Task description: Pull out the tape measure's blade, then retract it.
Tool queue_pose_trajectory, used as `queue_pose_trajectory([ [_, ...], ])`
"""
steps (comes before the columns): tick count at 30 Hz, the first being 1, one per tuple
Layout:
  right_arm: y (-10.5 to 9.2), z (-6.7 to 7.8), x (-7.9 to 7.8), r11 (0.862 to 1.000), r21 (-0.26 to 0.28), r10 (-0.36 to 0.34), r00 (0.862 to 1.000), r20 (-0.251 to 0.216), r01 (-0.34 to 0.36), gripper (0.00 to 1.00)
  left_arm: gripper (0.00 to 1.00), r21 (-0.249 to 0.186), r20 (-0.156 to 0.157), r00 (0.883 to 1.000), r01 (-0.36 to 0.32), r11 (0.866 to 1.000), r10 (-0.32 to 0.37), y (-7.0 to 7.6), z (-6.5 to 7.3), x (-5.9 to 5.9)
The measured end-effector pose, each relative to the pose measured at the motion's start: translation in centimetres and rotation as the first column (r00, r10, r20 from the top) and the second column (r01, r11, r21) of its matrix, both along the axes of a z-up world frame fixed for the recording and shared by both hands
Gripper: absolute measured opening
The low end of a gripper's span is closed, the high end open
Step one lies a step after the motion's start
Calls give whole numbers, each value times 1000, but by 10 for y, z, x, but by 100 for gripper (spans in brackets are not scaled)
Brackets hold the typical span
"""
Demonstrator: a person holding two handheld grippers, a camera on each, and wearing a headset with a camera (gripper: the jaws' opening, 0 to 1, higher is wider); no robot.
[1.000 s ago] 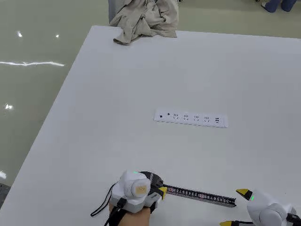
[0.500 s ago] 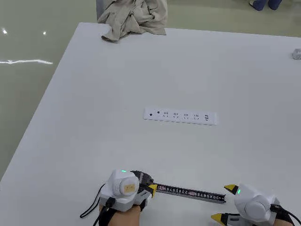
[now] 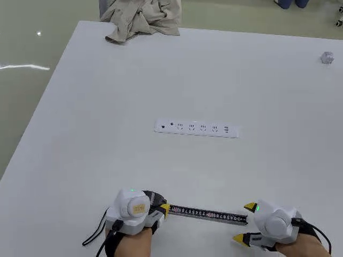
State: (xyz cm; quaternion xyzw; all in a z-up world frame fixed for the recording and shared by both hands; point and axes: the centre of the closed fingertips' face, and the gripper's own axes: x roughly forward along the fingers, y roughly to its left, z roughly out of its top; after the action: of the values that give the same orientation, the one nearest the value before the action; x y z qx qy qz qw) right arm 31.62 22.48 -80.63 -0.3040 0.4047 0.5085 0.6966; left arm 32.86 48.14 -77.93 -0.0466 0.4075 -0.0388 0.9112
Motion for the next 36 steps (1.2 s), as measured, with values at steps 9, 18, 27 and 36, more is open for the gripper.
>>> queue_pose_trajectory([
  [9, -2, -1, 4, 999, -12, 39, 999, -8, -39, 50, 69, 5, 3, 1000, -6, 1000, 6, 0, -2, 1],
  [18, -6, -6, 2, 994, -38, 99, 994, -40, -100, 43, 67, 2, 9, 1000, -13, 1000, 13, 0, -2, 4],
  [27, -7, -12, 2, 988, -55, 142, 987, -70, -146, 39, 64, 7, 0, 1000, -17, 1000, 17, 0, -5, 1],
  [36, -11, -20, 4, 985, -72, 151, 985, -87, -158, 34, 64, 3, 1, 1000, -19, 1000, 19, 0, -5, 3],
])
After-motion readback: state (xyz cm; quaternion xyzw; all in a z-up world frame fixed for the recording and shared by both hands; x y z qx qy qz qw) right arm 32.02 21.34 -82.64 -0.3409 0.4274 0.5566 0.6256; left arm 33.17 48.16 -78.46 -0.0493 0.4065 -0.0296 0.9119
